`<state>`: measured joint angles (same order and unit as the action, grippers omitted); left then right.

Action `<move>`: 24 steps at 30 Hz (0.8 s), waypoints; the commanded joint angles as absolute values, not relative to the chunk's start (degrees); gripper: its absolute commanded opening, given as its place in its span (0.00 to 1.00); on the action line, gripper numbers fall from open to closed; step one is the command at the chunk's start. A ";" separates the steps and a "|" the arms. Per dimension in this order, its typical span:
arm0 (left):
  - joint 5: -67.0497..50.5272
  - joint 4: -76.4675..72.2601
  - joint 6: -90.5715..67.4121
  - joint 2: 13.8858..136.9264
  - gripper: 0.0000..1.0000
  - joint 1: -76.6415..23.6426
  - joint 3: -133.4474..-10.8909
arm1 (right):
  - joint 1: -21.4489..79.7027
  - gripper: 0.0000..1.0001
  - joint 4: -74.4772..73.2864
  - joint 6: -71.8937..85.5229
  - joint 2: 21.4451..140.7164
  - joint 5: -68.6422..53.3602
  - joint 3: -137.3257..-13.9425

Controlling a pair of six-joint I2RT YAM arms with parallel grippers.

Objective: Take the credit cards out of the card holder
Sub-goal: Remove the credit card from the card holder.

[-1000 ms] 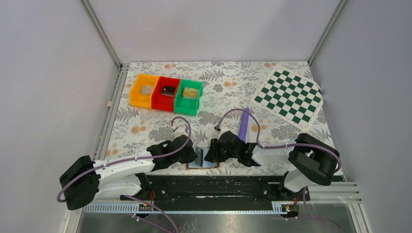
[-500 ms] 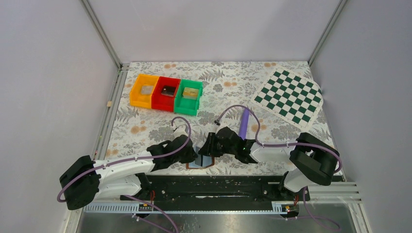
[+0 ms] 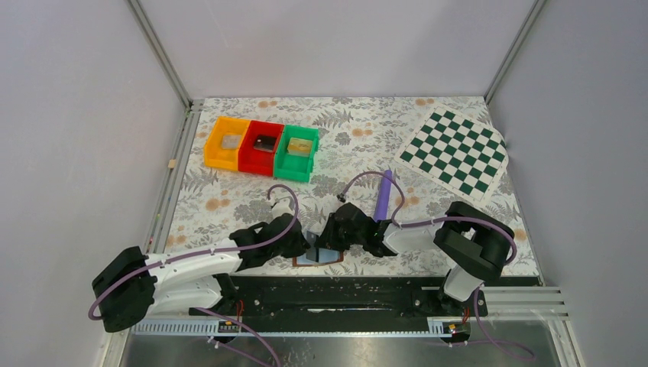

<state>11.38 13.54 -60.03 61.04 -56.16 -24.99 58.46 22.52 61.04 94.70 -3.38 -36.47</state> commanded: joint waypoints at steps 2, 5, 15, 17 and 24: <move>14.63 18.63 -58.86 60.41 0.00 -55.33 -23.20 | 58.71 0.23 21.16 56.75 93.30 -0.27 -35.16; 14.10 17.90 -58.66 60.48 0.00 -54.97 -22.50 | 58.71 0.23 22.64 54.39 94.39 -0.62 -34.07; 12.89 17.51 -57.12 62.07 0.00 -53.50 -22.50 | 58.28 0.23 13.17 42.86 92.77 -0.53 -36.95; 12.68 17.47 -57.01 62.18 0.00 -53.49 -22.79 | 58.27 0.23 8.64 39.14 92.49 -0.33 -38.86; 10.91 17.14 -56.47 59.68 0.00 -53.44 -23.23 | 58.27 0.24 5.33 34.86 89.85 0.27 -39.75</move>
